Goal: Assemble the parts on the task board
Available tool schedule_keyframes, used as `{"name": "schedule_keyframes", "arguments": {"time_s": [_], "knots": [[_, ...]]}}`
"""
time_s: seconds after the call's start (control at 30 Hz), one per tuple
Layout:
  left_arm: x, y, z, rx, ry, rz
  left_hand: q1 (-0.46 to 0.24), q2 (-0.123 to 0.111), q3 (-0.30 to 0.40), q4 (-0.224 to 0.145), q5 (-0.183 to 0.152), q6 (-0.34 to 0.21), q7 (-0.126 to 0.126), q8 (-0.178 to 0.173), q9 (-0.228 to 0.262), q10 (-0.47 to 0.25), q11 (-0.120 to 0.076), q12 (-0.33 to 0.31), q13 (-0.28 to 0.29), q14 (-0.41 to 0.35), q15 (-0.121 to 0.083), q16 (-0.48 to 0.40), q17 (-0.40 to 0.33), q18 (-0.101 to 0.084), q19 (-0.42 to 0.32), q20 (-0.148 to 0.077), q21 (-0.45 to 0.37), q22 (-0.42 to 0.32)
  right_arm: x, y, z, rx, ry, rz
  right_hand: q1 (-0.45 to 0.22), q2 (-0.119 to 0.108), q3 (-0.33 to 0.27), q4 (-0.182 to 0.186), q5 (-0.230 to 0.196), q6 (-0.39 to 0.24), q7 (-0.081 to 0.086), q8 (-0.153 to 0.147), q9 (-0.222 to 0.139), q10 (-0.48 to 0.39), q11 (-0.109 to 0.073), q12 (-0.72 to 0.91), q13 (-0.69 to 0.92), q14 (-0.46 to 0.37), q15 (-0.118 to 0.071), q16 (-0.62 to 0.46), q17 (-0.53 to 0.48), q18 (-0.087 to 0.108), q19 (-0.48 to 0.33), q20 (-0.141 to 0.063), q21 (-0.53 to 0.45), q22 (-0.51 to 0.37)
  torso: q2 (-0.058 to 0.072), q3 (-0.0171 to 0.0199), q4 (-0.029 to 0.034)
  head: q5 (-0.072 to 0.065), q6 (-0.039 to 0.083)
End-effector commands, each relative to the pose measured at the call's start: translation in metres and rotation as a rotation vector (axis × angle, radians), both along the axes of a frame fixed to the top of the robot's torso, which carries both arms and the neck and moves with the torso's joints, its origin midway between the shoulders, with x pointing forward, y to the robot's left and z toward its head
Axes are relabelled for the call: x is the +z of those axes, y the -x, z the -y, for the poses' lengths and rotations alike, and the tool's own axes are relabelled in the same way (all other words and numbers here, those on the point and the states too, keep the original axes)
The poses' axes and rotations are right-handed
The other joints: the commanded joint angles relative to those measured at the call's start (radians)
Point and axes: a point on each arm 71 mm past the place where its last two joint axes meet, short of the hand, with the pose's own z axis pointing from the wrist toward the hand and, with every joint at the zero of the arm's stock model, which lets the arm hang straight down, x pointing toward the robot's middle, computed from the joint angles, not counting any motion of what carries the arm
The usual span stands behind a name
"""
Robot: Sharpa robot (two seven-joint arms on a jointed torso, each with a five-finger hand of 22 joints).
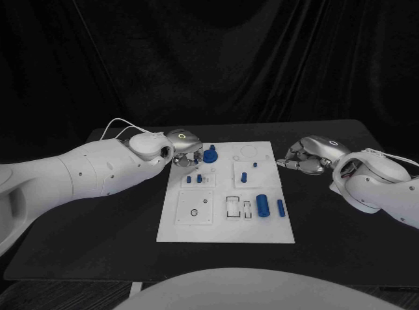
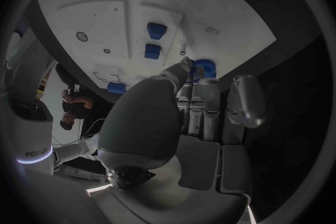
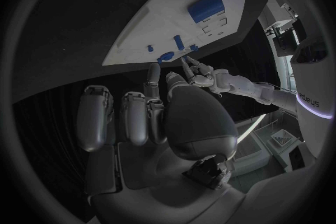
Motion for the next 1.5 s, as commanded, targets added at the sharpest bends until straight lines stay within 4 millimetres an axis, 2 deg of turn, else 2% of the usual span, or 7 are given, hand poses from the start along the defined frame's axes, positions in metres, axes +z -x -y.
{"name": "schedule_keyframes", "arguments": {"time_s": [0.03,0.33,1.5], "knots": [[-0.002,0.002,0.001,-0.005,-0.002,-0.009,0.002,-0.009,0.0,0.004,-0.003,-0.005,0.0,-0.002,-0.002,0.008,0.002,0.001,0.001,-0.01,0.0,-0.006,-0.002,-0.008,-0.005,0.0,-0.004,0.15,-0.001,0.001,0.0,0.002,0.001,-0.003,0.007,0.003,0.005,0.002,0.0,0.008,-0.001,-0.003,-0.001,0.105,0.007,0.004,0.263,0.067,0.006,-0.004,0.04,0.01,0.031,0.008,-0.004,0.197,0.0,0.0002,0.0,0.001,0.0],[-0.006,0.004,0.002,-0.006,0.001,-0.014,0.0,-0.01,-0.001,0.005,-0.003,-0.005,0.0,-0.001,-0.002,0.012,0.002,0.001,0.002,-0.007,0.0,-0.001,0.007,-0.01,-0.003,0.0,0.002,0.152,-0.002,0.001,-0.001,0.002,0.003,-0.007,0.007,0.003,0.005,0.002,0.0,0.008,-0.001,-0.003,-0.001,0.105,0.007,0.004,0.263,0.067,0.006,-0.004,0.04,0.01,0.031,0.008,-0.004,0.197,0.0,0.0003,0.0004,0.002,0.0],[-0.019,0.005,0.008,-0.011,-0.006,-0.034,0.002,-0.008,0.0,0.005,-0.001,-0.001,-0.001,0.002,-0.003,0.014,0.001,0.001,0.004,-0.009,0.0,-0.004,0.001,-0.009,-0.005,0.0,-0.004,0.151,-0.002,0.001,0.0,0.015,-0.01,-0.009,0.011,0.004,0.008,0.001,0.001,0.011,-0.002,-0.005,-0.002,0.105,0.007,0.004,0.263,0.066,0.006,-0.006,0.037,0.011,0.031,0.008,-0.005,0.197,0.0,0.0002,0.0004,-0.012,0.0]]}}
